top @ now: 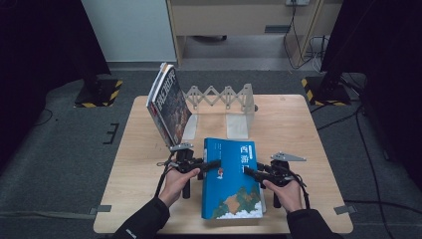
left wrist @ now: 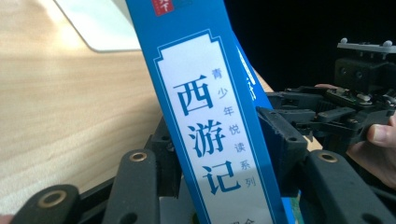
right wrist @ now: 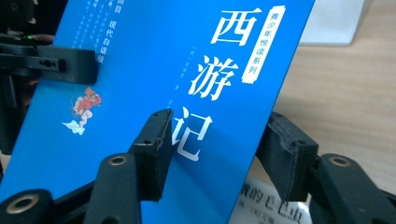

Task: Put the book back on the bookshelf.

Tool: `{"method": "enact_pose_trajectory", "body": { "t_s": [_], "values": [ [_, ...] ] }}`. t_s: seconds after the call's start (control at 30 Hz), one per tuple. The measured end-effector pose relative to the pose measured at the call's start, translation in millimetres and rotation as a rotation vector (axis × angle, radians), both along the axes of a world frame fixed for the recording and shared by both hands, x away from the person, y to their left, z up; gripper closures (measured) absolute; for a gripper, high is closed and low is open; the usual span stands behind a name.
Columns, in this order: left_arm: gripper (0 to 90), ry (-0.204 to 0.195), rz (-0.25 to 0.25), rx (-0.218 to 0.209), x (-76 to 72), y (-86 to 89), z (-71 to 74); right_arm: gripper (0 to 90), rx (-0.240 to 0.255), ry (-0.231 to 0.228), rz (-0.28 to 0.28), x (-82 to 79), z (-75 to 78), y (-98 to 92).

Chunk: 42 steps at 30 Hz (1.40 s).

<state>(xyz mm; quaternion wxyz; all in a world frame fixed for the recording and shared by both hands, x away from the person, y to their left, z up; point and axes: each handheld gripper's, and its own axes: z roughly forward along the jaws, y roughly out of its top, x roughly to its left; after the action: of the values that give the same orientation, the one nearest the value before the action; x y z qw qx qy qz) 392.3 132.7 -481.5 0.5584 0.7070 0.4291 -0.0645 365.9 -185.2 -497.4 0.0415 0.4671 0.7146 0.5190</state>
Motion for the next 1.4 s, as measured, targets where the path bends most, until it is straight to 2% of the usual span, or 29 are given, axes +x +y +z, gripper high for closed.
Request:
{"method": "enact_pose_trajectory", "body": {
  "t_s": [0.07, 0.23, 0.37, 0.53, 0.67, 0.77, 0.87, 0.93, 1.0, 1.1, 1.17, 1.2, 1.33, 1.4],
  "values": [
    [54.7, -0.010, 0.002, -0.009, -0.8, 0.2, 2.9, 47.8, 0.019, -0.030, 0.000, -0.3, 4.0, -0.5],
    [54.9, -0.033, -0.015, -0.017, -3.1, -1.1, 9.1, 48.4, 0.056, -0.052, 0.003, -1.8, 7.6, -0.7],
    [54.5, -0.051, -0.025, -0.008, -5.6, -2.1, 13.0, 50.9, 0.060, -0.089, 0.023, -5.6, 13.6, -1.4],
    [54.8, -0.043, -0.023, 0.009, -4.7, -1.9, 12.1, 50.9, 0.043, -0.096, 0.025, -5.5, 13.0, -1.0],
    [55.2, -0.042, -0.022, 0.011, -4.8, 0.3, 9.4, 48.0, 0.012, -0.082, 0.018, -4.1, 9.0, -0.5],
    [55.3, -0.063, -0.036, 0.016, -6.3, -0.5, 10.7, 39.4, -0.011, -0.051, 0.020, -1.9, 0.1, 0.8],
    [55.3, -0.065, -0.038, 0.020, -7.0, -0.1, 10.6, 37.1, -0.006, -0.048, 0.022, -1.3, -1.5, 0.4],
    [55.3, -0.055, -0.034, 0.014, -6.8, 1.5, 8.7, 32.5, 0.015, -0.039, 0.014, -0.3, -2.5, -0.6],
    [55.2, -0.050, -0.034, 0.013, -6.7, 2.5, 8.0, 28.5, 0.023, -0.012, 0.009, 1.1, -6.6, -1.3],
    [55.3, -0.052, -0.040, 0.012, -6.8, 2.1, 8.1, 28.5, 0.022, 0.021, 0.024, 2.8, -13.1, -0.3],
    [55.2, -0.054, -0.049, 0.010, -7.0, 1.2, 8.5, 32.2, 0.041, 0.040, 0.044, 3.0, -14.4, 2.8],
    [55.2, -0.053, -0.053, 0.010, -7.2, 0.6, 8.6, 32.8, 0.049, 0.042, 0.061, 2.9, -14.6, 3.9],
    [55.0, -0.048, -0.058, 0.016, -7.8, -0.6, 8.7, 35.5, 0.013, 0.044, 0.074, 1.9, -13.6, 4.9],
    [54.8, -0.046, -0.059, 0.020, -7.4, -0.3, 8.8, 36.5, 0.012, 0.038, 0.074, 1.7, -13.0, 4.9]
  ]
}}
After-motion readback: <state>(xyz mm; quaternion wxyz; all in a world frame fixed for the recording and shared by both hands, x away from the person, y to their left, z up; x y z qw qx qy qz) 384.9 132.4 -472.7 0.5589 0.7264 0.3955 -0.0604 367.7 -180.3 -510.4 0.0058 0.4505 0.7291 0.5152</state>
